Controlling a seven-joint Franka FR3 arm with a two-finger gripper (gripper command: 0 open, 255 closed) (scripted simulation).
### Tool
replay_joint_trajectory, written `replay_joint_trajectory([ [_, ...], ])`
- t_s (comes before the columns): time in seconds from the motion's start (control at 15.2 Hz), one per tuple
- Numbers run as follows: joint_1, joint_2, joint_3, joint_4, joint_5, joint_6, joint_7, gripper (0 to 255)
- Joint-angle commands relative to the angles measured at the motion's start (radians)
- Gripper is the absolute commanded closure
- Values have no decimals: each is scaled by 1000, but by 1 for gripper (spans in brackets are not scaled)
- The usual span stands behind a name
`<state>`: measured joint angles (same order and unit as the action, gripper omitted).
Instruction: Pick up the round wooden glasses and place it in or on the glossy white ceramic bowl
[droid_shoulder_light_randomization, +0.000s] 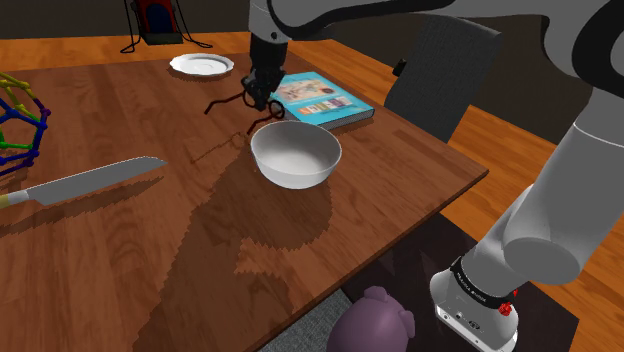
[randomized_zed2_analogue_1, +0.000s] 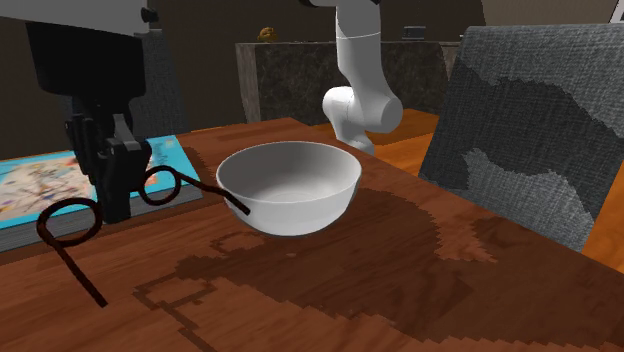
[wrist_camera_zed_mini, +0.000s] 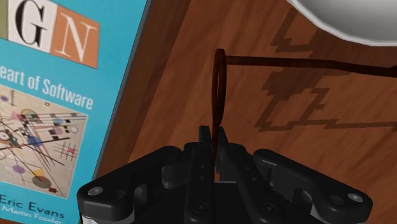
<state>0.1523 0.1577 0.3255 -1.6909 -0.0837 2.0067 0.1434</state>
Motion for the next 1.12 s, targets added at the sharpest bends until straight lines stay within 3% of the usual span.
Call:
replay_joint_trajectory([
  [0.0, 1, -2, 1, 23, 1, -25, -1, 255],
  [1.06, 12, 22, 5, 269, -4, -249, -5, 255],
])
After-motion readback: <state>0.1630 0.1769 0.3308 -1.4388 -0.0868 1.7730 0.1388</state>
